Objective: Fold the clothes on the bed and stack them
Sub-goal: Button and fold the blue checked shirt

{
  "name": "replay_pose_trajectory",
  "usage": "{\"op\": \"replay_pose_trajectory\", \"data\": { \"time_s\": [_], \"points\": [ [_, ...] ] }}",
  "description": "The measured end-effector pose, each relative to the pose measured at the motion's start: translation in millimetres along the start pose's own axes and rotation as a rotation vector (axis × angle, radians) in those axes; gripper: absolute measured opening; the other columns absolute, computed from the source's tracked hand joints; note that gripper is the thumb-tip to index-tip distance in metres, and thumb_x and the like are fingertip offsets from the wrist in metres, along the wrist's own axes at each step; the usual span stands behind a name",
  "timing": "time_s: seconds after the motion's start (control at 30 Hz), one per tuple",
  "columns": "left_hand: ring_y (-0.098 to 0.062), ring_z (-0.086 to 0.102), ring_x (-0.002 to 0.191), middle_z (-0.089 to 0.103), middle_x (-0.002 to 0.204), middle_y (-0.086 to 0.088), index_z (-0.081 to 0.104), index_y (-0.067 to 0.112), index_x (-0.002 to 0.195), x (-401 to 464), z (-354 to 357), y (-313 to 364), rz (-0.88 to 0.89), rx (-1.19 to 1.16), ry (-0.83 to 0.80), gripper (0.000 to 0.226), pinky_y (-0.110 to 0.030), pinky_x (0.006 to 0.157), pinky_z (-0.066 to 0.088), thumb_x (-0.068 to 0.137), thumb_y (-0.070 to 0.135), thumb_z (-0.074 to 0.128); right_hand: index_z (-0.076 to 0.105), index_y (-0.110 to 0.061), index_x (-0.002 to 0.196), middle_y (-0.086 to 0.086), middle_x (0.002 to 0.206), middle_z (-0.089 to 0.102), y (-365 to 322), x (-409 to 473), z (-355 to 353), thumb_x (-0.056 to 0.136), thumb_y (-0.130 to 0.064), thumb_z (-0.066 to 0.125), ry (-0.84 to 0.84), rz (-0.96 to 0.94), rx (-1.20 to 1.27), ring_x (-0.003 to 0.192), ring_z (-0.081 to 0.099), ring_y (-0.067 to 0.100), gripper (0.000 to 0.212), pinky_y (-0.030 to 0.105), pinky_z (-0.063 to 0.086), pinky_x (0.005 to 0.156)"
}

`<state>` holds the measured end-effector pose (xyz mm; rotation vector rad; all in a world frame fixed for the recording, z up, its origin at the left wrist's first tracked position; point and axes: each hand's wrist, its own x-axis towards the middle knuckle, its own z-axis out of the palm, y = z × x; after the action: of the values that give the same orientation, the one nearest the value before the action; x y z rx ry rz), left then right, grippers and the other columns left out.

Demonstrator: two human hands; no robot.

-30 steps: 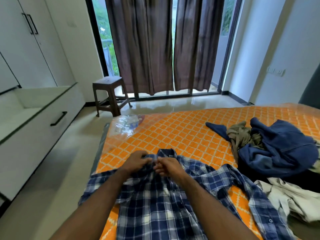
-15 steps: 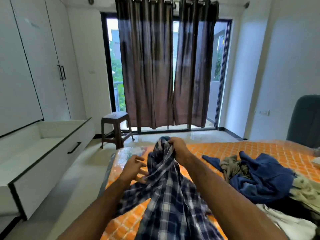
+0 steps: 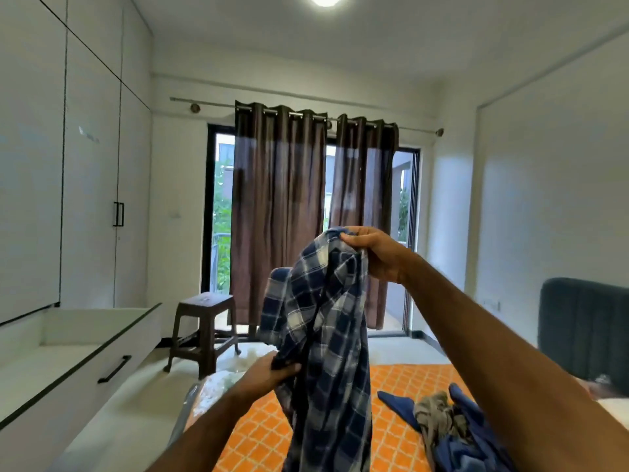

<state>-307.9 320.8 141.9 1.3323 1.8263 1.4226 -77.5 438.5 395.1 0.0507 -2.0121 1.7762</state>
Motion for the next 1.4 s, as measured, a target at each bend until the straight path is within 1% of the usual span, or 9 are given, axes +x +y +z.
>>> {"op": "replay_pose_trajectory", "data": {
  "time_s": [0.13,0.27,0.43,0.7,0.9,1.0,1.17,1.3,1.4],
  "points": [
    [-0.006,0.057,0.071,0.065,0.06,0.015,0.066,0.017,0.065,-3,-7,23,0.093,0.131,0.249,0.023,-0.022,0.065,0.044,0.067,0.04,0.068,0.063,-0.003,0.119,0.012,0.087,0.069,-14,-7,-25,0.103,-0.005,0.048,0.27,-0.11,-0.098,0.068,0.07,0.018,0.023,0.031,0.06,0.062],
    [-0.022,0.064,0.081,0.072,0.083,-0.007,0.068,0.011,0.079,-8,-36,55,0.135,0.111,0.501,0.016,-0.043,0.079,0.05,0.093,0.017,0.062,0.067,-0.01,0.109,0.014,0.093,0.069,-1,-18,-66,0.103,-0.011,0.053,0.616,-0.103,-0.27,0.076,0.07,0.024,0.015,0.038,0.061,0.069],
    [-0.016,0.058,0.073,0.058,0.076,0.002,0.063,0.012,0.083,-23,-78,141,0.334,0.39,0.616,0.016,-0.025,0.061,0.037,0.098,0.012,0.056,0.071,-0.012,0.107,0.012,0.105,0.071,-8,-34,-96,0.101,-0.014,0.06,0.822,-0.148,-0.607,0.101,0.067,0.032,0.013,0.047,0.053,0.097],
    [-0.022,0.059,0.072,0.063,0.081,0.002,0.06,0.021,0.084,-43,-129,241,0.563,0.875,0.819,0.014,-0.037,0.063,0.049,0.094,0.029,0.057,0.071,-0.012,0.107,0.006,0.098,0.068,-51,-50,-97,0.103,-0.029,0.056,1.064,-0.266,-0.883,0.09,0.061,0.022,0.023,0.035,0.048,0.08],
    [-0.025,0.065,0.071,0.069,0.076,-0.009,0.071,0.011,0.081,-67,-143,262,0.604,0.635,0.491,0.016,-0.044,0.071,0.055,0.095,0.009,0.062,0.07,-0.01,0.092,0.008,0.086,0.068,-76,-74,-97,0.102,-0.026,0.058,0.842,-0.383,-0.77,0.078,0.061,0.019,0.023,0.031,0.047,0.072],
    [-0.035,0.065,0.072,0.069,0.077,-0.02,0.074,0.005,0.084,-89,-147,274,0.529,0.505,0.337,0.016,-0.029,0.065,0.054,0.095,0.008,0.063,0.069,0.001,0.111,0.015,0.094,0.07,-87,-100,-101,0.095,-0.039,0.063,0.61,-0.24,-0.546,0.081,0.066,0.026,0.044,0.032,0.057,0.071],
    [-0.026,0.069,0.07,0.074,0.077,-0.012,0.08,0.016,0.076,-111,-151,279,0.287,0.361,0.026,0.024,-0.021,0.057,0.055,0.076,0.04,0.08,0.065,-0.001,0.12,0.012,0.095,0.072,-87,-126,-119,0.077,-0.049,0.072,0.389,-0.084,-0.405,0.077,0.069,0.023,0.065,0.028,0.061,0.066],
    [-0.026,0.069,0.066,0.072,0.084,-0.021,0.072,-0.002,0.092,-100,-155,256,0.123,0.312,-0.097,0.091,-0.027,0.054,0.058,0.032,0.064,0.093,0.067,-0.007,0.107,0.006,0.087,0.075,-57,-125,-141,0.081,-0.047,0.068,0.302,0.011,-0.406,0.073,0.07,0.018,0.048,0.028,0.06,0.067],
    [-0.022,0.07,0.067,0.074,0.085,-0.018,0.077,0.007,0.087,-75,-144,221,0.06,0.367,-0.1,0.074,-0.029,0.057,0.058,0.043,0.064,0.091,0.07,-0.008,0.108,0.01,0.096,0.074,-10,-108,-161,0.077,-0.051,0.077,0.291,0.124,-0.424,0.08,0.072,0.022,0.053,0.033,0.061,0.076]
  ]
}}
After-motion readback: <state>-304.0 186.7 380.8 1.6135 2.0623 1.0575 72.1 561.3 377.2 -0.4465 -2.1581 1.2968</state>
